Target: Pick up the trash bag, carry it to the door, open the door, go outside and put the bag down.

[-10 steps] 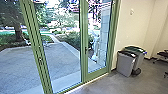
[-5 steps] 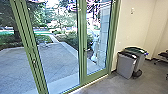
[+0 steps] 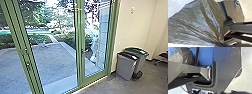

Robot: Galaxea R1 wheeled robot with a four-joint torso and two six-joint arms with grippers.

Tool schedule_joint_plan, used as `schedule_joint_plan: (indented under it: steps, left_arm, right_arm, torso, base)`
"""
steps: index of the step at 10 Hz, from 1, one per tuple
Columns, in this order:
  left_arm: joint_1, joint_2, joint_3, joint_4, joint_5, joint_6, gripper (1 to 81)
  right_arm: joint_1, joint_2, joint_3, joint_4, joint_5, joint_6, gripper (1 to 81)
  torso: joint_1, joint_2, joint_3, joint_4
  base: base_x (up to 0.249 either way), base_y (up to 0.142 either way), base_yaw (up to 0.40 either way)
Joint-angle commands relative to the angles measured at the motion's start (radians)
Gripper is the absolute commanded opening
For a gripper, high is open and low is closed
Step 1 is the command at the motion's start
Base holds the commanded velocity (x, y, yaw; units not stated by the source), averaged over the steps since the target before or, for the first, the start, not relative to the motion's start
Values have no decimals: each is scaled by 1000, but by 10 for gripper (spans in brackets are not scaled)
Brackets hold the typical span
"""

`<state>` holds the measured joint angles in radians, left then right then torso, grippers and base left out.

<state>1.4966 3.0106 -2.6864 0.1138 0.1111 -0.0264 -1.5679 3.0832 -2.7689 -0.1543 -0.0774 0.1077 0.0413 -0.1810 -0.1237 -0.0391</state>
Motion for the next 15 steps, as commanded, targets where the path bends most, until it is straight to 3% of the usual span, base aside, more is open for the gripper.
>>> schedule_joint_plan:
  steps: [1, 15]
  left_arm:
    - [-51, -2, 2, 10, 61, 3, 10]
    - [-51, -5, 2, 9, 59, 3, 10]
  right_arm:
    - [45, 8, 3, -5, -59, -5, 811]
    - [16, 24, 11, -27, -44, -6, 811]
  torso:
    - [0, 0, 0, 0]
    - [0, 0, 0, 0]
  base:
    - [113, -118, 0]
    - [122, -74, 0]
